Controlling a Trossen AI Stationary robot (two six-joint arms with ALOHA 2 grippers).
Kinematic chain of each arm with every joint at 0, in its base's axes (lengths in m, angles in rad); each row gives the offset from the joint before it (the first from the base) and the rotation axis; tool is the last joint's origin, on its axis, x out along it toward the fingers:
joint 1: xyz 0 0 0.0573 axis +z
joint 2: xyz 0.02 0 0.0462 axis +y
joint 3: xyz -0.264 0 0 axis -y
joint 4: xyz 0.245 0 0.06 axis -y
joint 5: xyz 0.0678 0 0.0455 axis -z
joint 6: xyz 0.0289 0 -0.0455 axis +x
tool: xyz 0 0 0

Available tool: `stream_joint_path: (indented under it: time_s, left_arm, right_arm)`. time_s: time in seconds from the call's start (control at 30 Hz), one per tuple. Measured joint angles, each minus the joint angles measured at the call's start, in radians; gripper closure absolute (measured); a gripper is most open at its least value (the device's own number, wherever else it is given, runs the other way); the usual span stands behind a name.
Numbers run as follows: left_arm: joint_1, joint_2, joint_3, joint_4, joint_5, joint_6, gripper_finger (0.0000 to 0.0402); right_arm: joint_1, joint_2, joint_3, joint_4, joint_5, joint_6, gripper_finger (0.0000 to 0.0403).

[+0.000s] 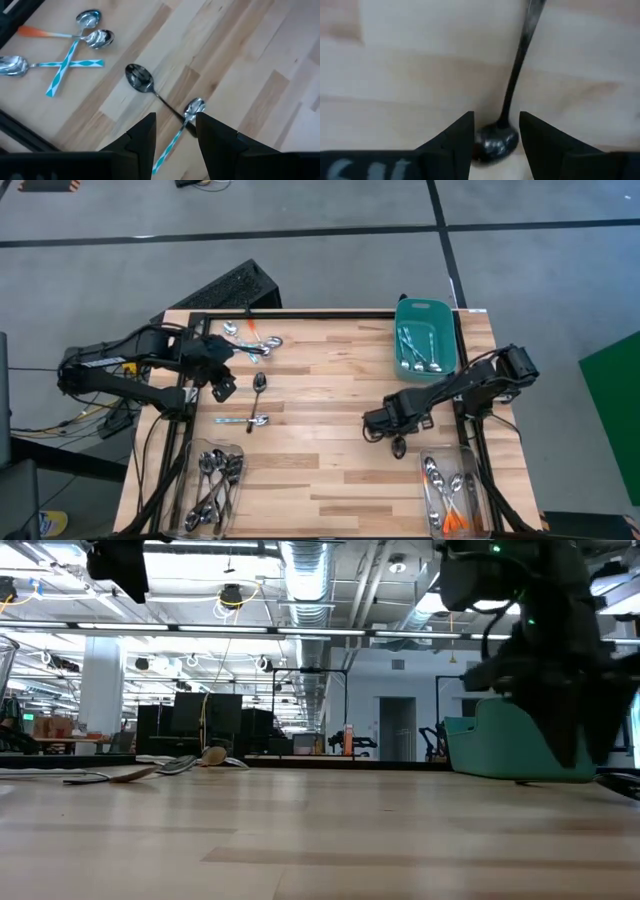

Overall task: Sort silverware by color (type)
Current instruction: Put the black spoon into the left transparent bin

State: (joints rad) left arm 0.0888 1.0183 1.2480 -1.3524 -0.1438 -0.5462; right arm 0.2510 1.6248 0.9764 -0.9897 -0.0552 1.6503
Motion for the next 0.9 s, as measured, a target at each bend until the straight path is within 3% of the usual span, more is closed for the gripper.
stream_joint_path:
  time_s: [0.3,0.67,0.77,0.9]
  left_arm:
    - [-0.018,-0.011,0.0,0.004,-0.011,-0.024,0.0277]
    - [-0.018,-0.011,-0.001,0.041,-0.094,-0.035,0.0277]
    - [-0.017,-0.011,-0.027,0.103,-0.132,-0.065,0.0277]
    - [-0.019,-0.011,-0.078,0.204,-0.103,-0.055,0.0277]
  right_arm:
    - [0.03,-0.001,-0.122,0.153,-0.038,0.084,0.0257]
    - [0.014,-0.003,-0.122,0.337,-0.039,-0.026,0.0386]
    - [0.008,-0.001,-0.081,0.44,-0.006,-0.095,0.0384]
    - [-0.018,0.001,-0.025,0.6,0.049,-0.237,0.038]
